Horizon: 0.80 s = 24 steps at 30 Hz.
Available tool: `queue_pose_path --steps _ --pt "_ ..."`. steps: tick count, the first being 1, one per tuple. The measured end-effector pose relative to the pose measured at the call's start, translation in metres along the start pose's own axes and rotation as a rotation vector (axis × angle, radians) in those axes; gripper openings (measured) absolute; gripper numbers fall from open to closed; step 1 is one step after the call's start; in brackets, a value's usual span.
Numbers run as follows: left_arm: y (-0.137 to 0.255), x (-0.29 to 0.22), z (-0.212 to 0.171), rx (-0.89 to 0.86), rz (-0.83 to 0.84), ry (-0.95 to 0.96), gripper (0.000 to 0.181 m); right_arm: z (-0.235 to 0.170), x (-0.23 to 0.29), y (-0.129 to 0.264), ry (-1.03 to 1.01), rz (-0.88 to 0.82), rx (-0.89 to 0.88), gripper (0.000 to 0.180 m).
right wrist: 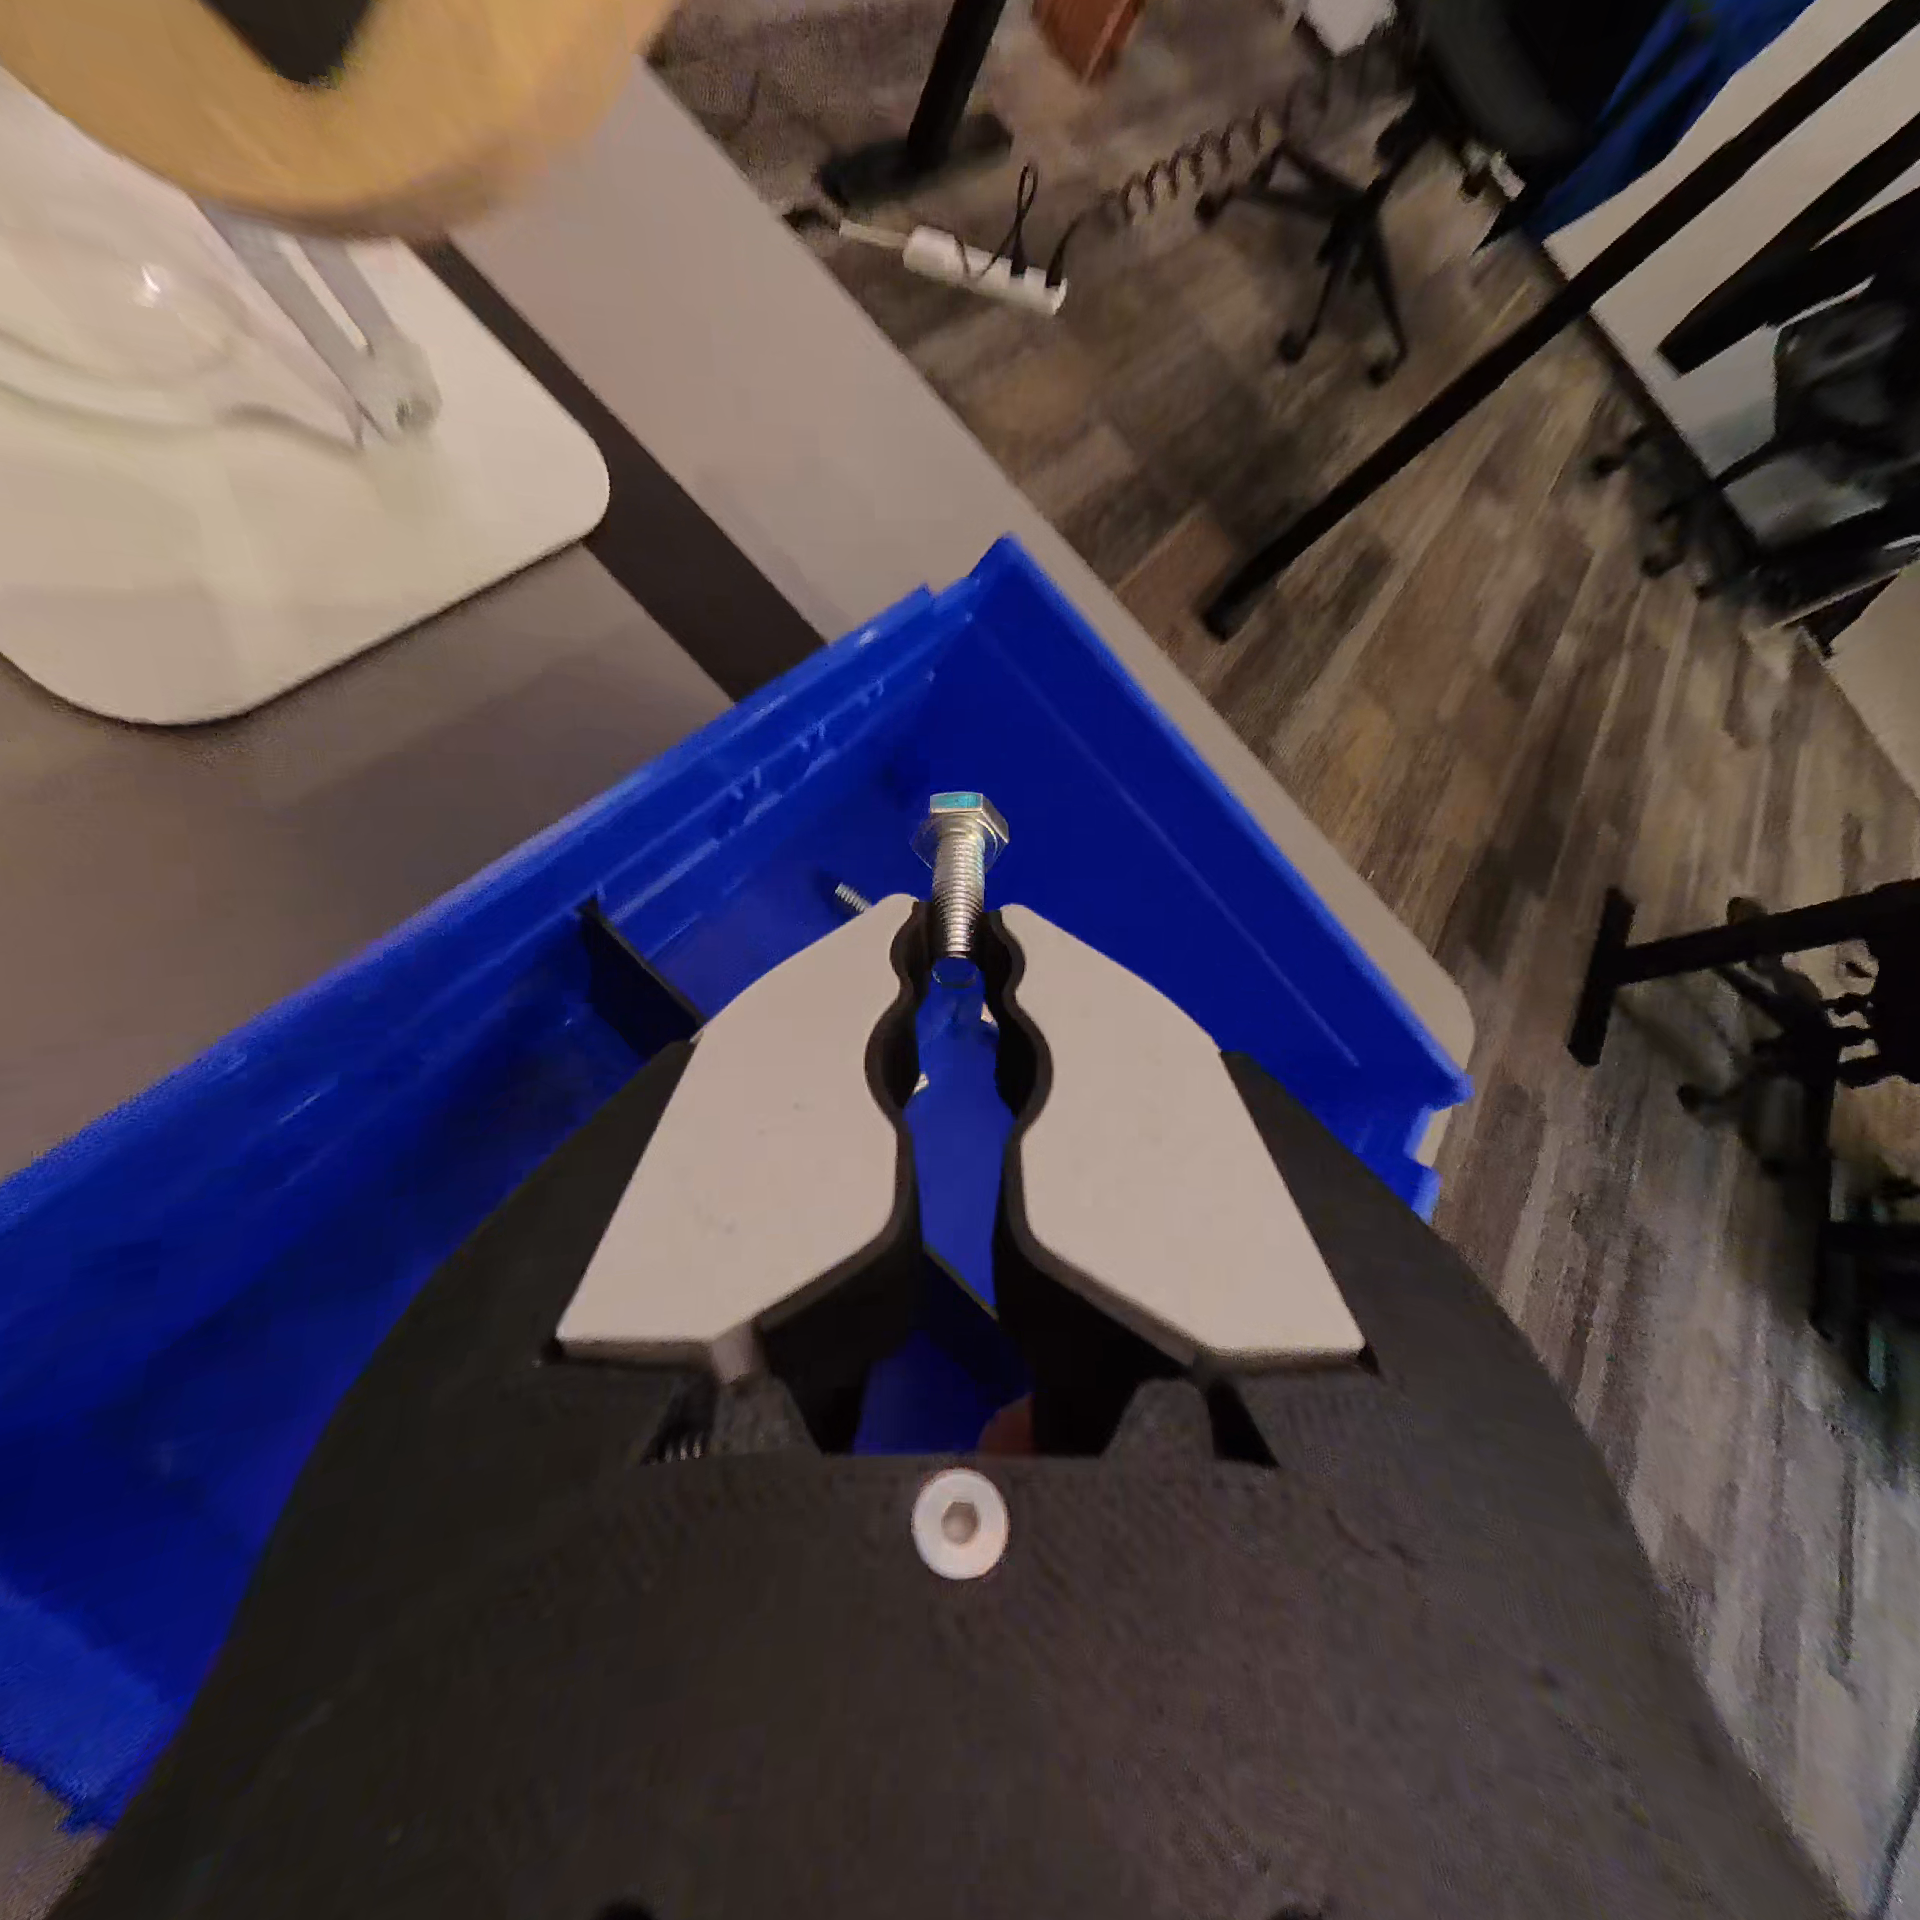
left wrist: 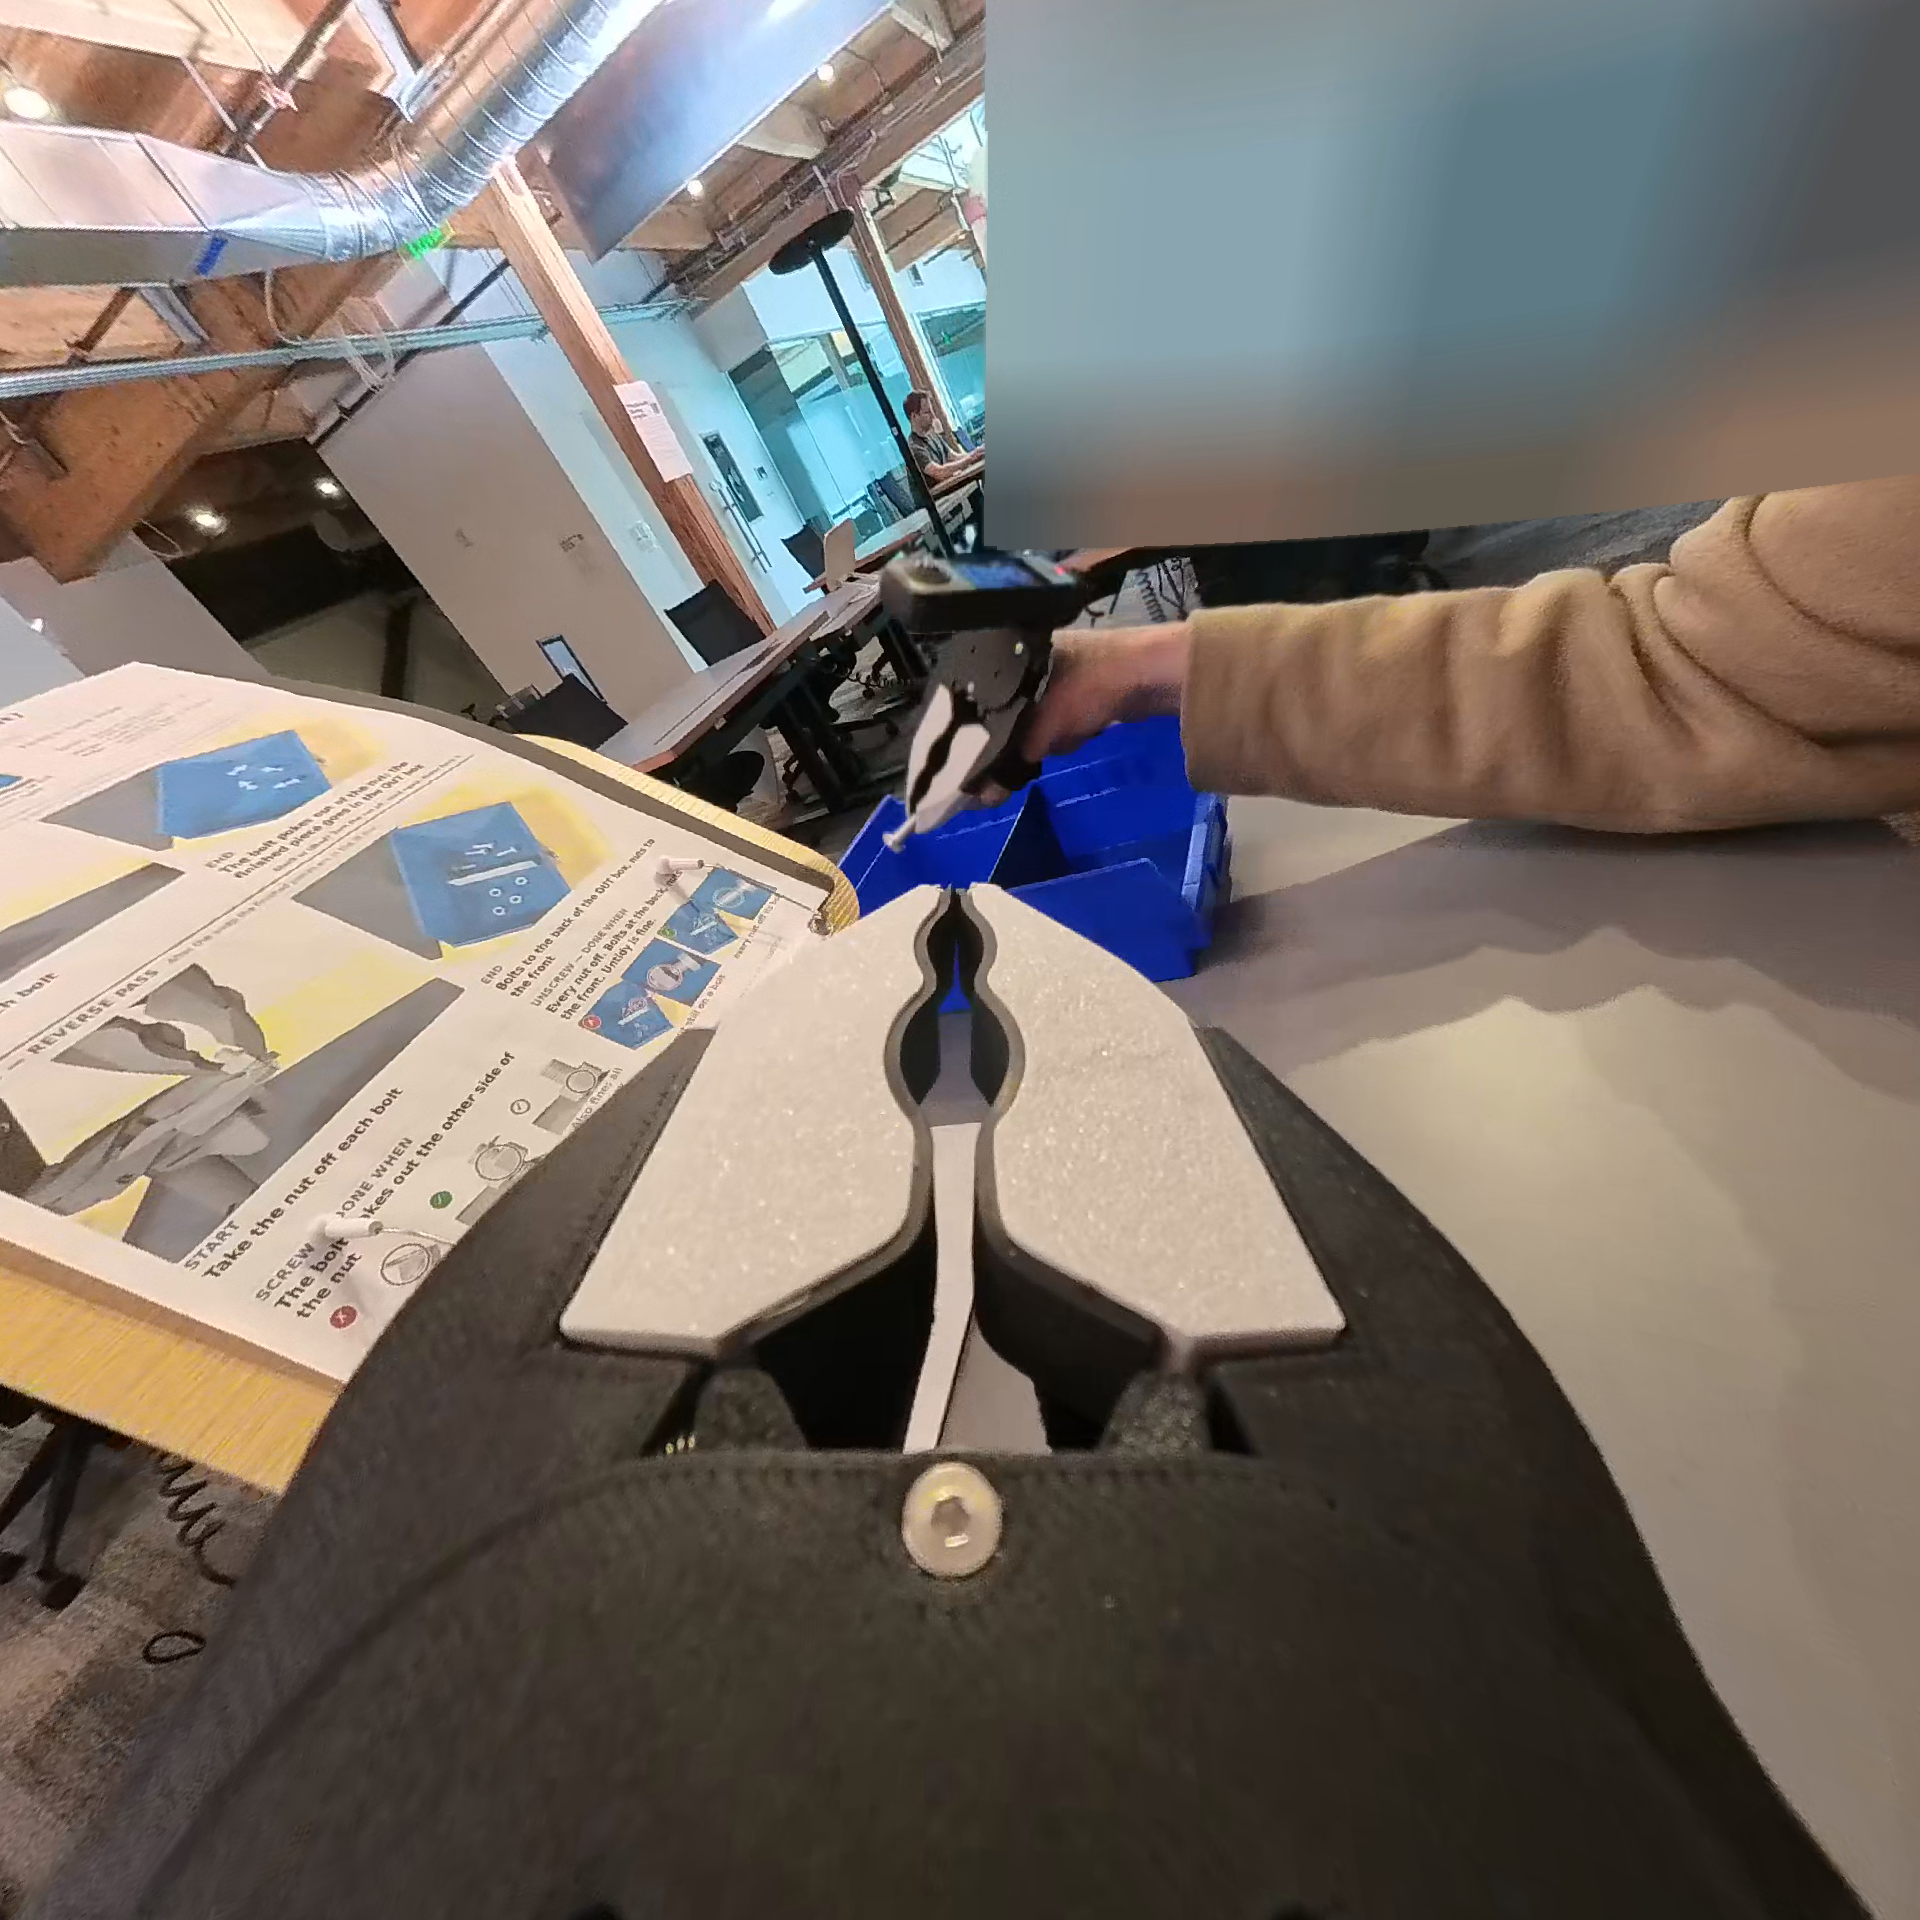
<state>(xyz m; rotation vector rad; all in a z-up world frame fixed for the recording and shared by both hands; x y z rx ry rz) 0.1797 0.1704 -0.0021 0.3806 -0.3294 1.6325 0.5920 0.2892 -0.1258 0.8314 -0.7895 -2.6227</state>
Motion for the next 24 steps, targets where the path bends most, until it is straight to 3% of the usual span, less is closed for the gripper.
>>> queue_pose_path --steps 10,13,24 --pt "0.002 0.004 -0.003 0.006 0.004 0.018 0.0 -0.032 0.001 -0.031 -0.042 -0.009 0.136 0.01" --pt "0.002 0.003 -0.003 0.013 -0.002 0.019 0.0 -0.035 -0.002 -0.033 -0.047 -0.04 0.154 0.02" --pt "0.001 0.004 -0.003 0.014 0.006 0.019 0.0 0.001 -0.017 0.009 -0.058 -0.125 0.023 0.016"
Point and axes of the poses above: each gripper's, where its closed fingertips meet, y back along the fingers, z out of its top, x = y × z across the jaws, the point moved 3 cm from there along y, back along the fingers
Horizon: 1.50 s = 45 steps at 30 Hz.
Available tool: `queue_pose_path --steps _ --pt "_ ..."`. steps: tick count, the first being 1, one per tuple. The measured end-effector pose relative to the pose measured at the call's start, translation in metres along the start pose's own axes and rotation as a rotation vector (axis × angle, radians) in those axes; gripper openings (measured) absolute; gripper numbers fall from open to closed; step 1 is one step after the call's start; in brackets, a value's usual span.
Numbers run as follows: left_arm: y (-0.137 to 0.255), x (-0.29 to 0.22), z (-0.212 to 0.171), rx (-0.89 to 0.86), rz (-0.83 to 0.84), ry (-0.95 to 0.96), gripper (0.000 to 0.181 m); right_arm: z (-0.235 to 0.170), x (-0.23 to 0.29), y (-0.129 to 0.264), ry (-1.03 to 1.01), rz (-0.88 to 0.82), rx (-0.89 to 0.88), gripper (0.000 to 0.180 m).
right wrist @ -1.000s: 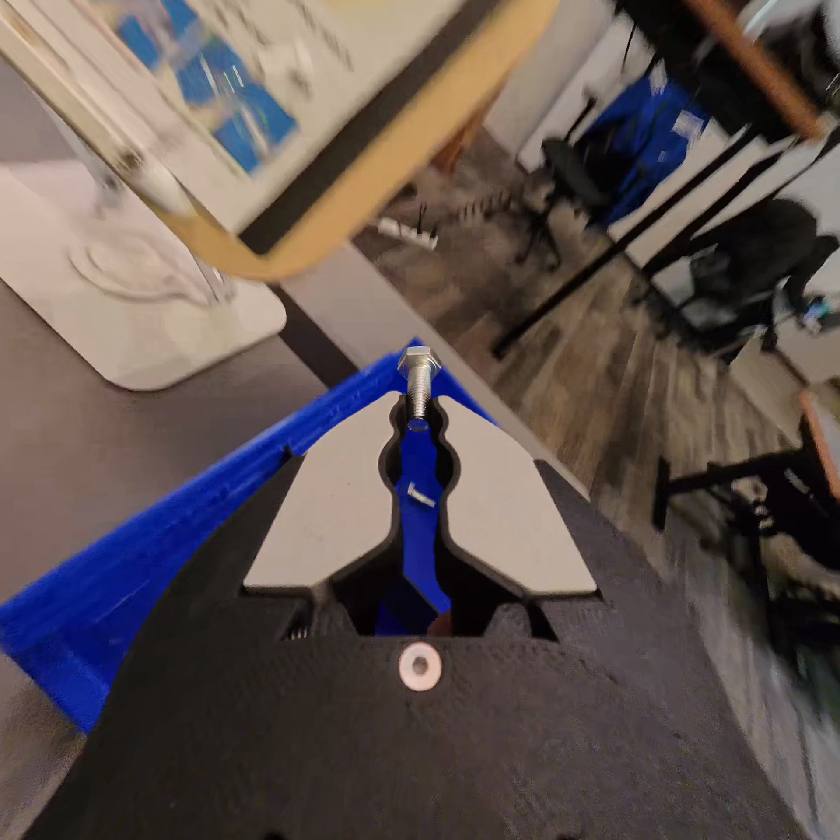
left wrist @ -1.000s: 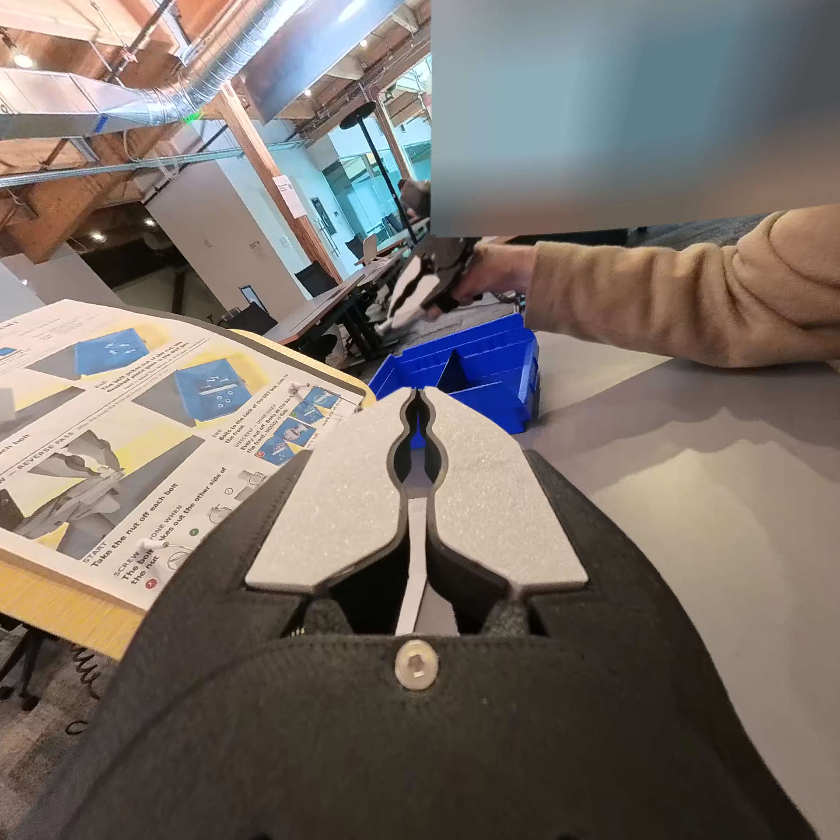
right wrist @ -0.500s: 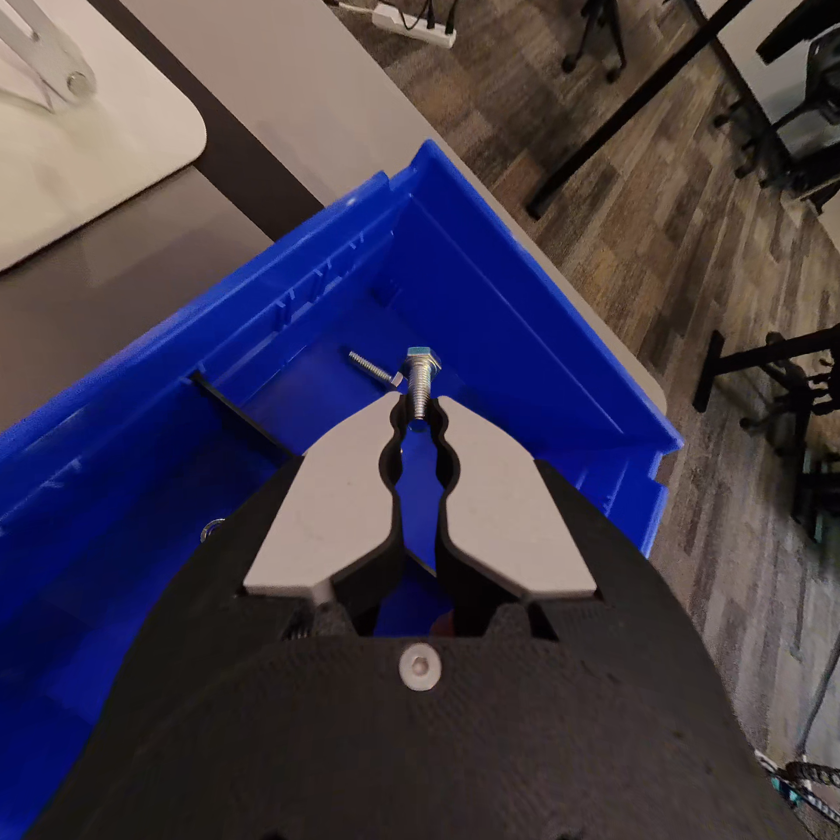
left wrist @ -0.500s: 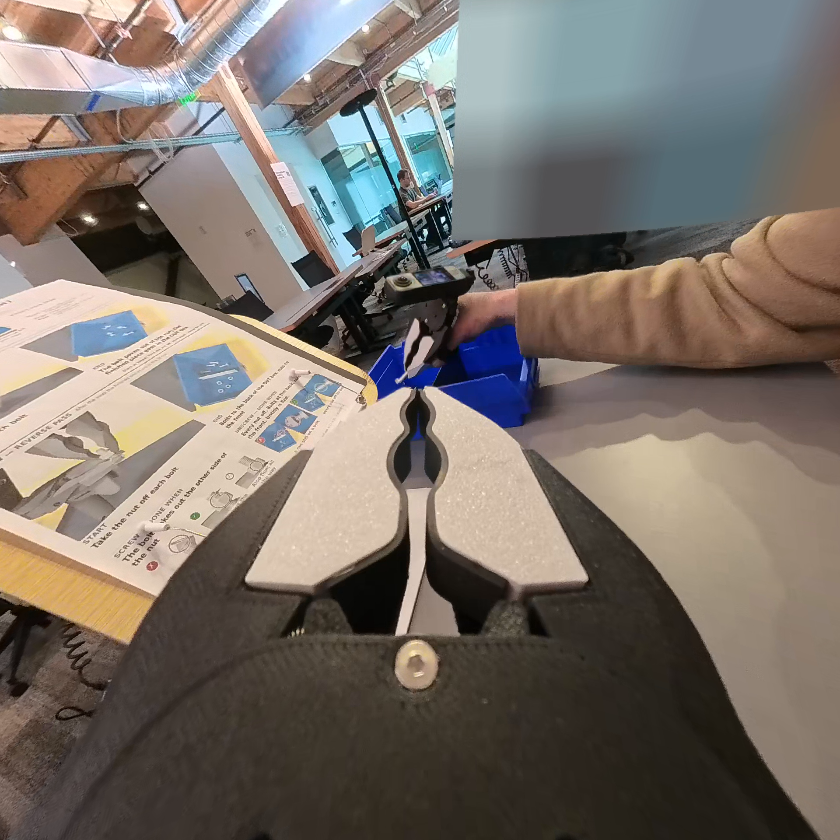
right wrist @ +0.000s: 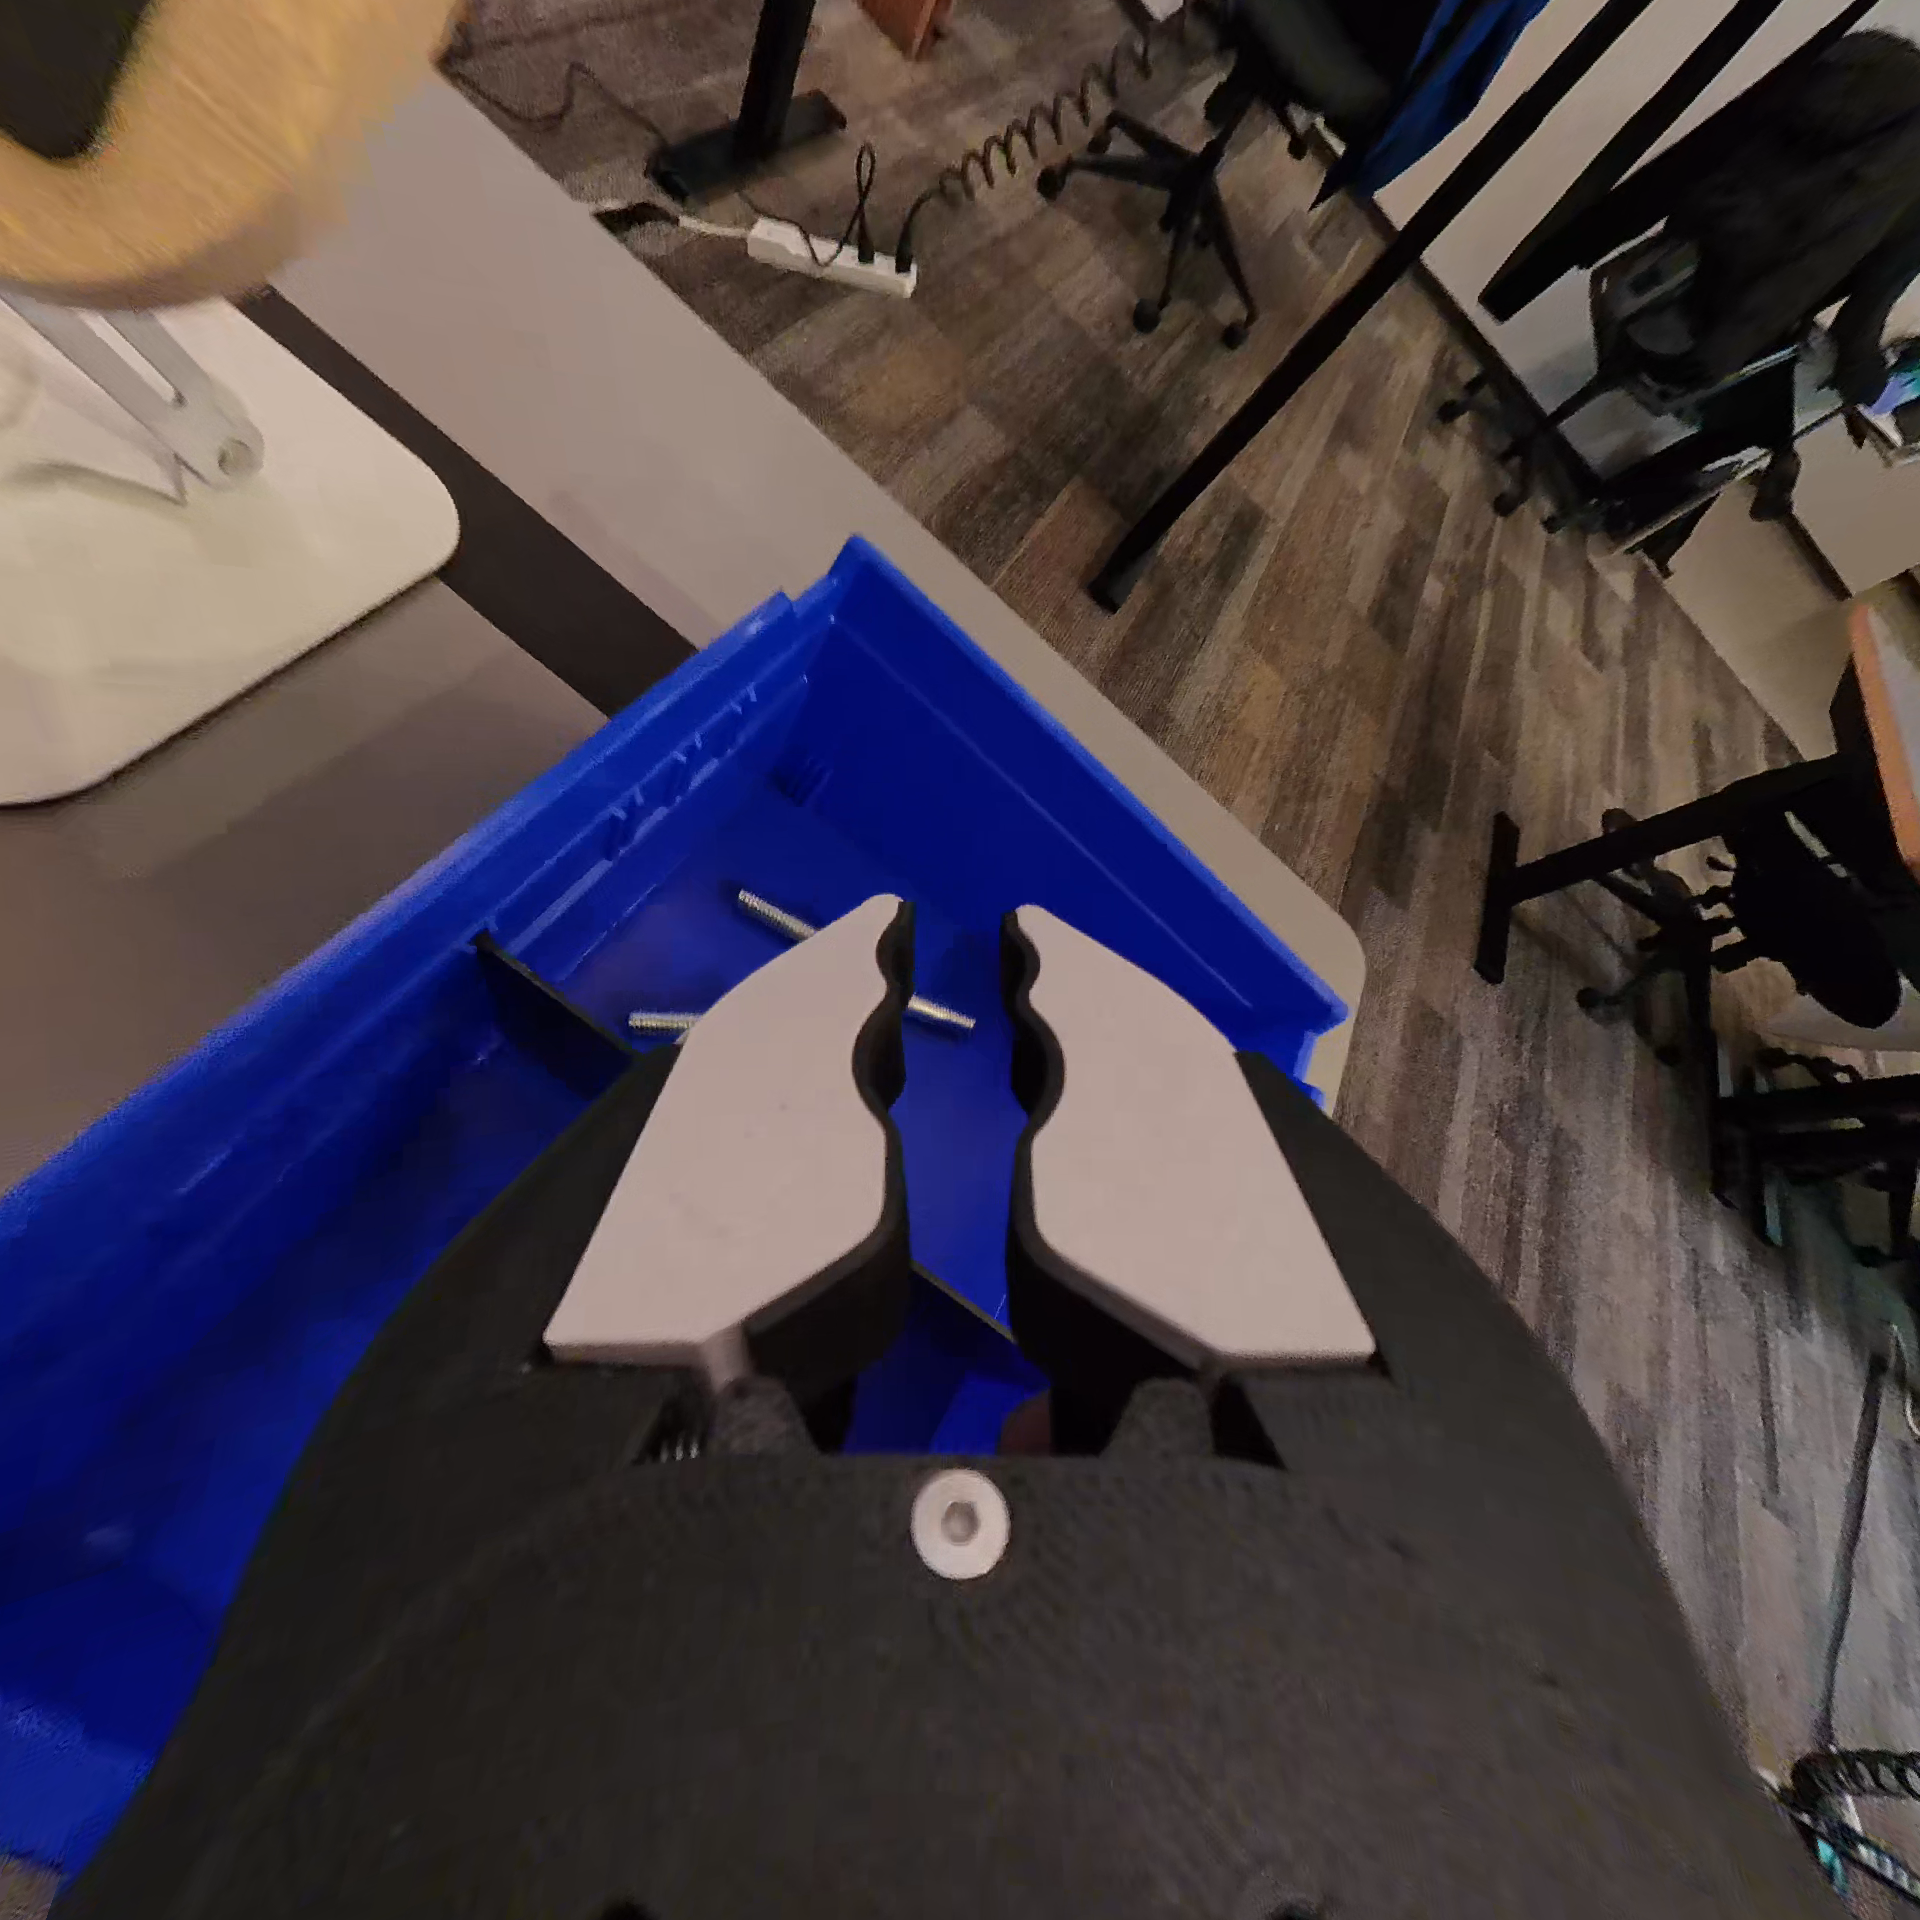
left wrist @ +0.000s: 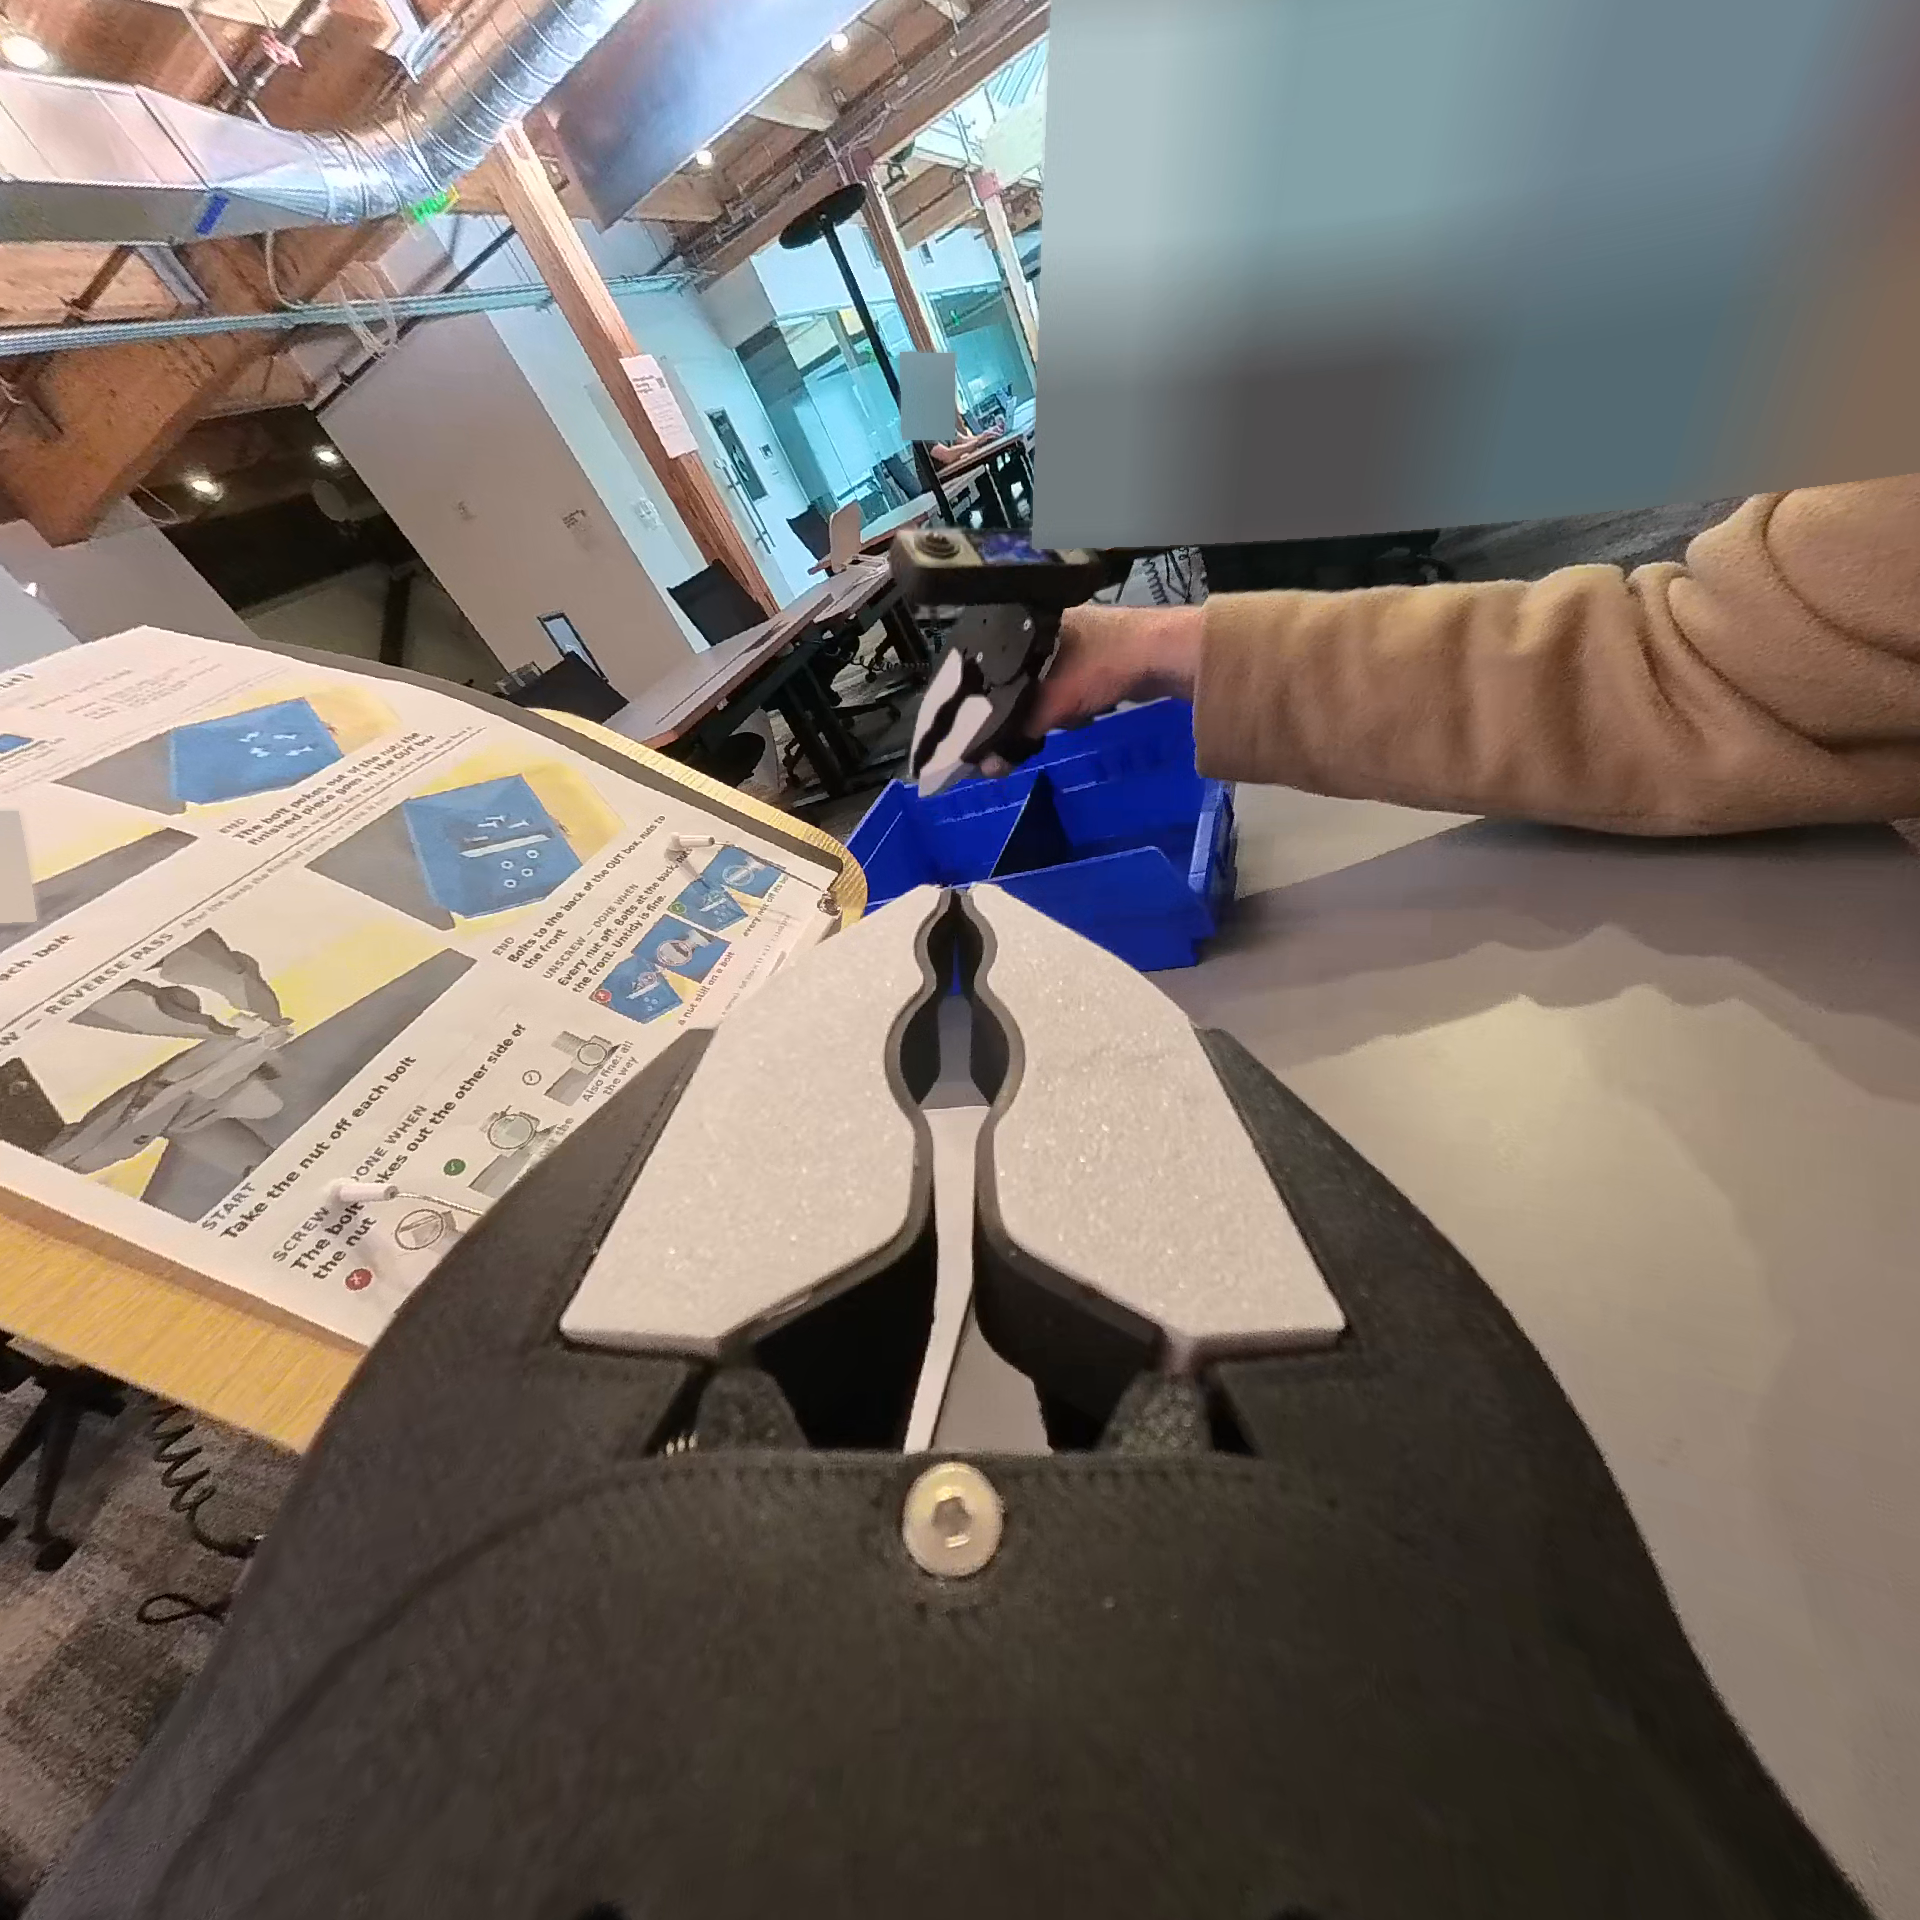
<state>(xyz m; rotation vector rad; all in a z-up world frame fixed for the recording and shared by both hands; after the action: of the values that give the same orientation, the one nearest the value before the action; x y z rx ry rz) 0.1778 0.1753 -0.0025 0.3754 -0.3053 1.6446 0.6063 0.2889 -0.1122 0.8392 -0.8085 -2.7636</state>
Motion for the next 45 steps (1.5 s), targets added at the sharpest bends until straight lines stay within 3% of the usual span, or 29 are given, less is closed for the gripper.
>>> queue_pose_path --steps 6,9,16,21,28,40,45 --pt "0.004 0.008 0.0 0.019 0.046 0.0 0.0 0.027 -0.005 0.039 -0.013 -0.044 -0.113 0.019" --pt "0.012 0.018 0.0 0.033 0.096 0.005 0.0 0.022 -0.007 0.059 -0.003 -0.074 -0.108 0.027" --pt "0.057 0.044 -0.017 0.083 0.266 0.056 0.0 -0.051 -0.033 0.1 -0.088 -0.183 -0.013 0.035" --pt "0.105 0.056 -0.047 0.153 0.426 0.114 0.006 -0.12 -0.024 0.117 -0.287 -0.129 0.005 0.043" --pt "0.177 0.072 -0.082 0.302 0.715 0.171 0.026 -0.159 -0.015 0.118 -0.46 -0.133 -0.026 0.058" --pt "0.282 0.074 -0.174 0.549 1.041 0.394 0.082 -0.162 0.006 0.087 -0.499 -0.086 0.028 0.045" --pt "0.3 0.07 -0.208 0.666 1.089 0.502 0.103 -0.164 0.004 0.082 -0.485 -0.126 0.031 0.037"
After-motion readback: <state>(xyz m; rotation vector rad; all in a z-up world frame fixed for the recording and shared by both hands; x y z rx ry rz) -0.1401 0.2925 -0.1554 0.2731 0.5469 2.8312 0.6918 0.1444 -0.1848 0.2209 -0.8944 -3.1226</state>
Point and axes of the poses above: each gripper's, where its closed fingertips meet, y back along the fingers, z out of its top, x = y × z across the jaws, the point moved 3 cm from there along y, back along the fingers
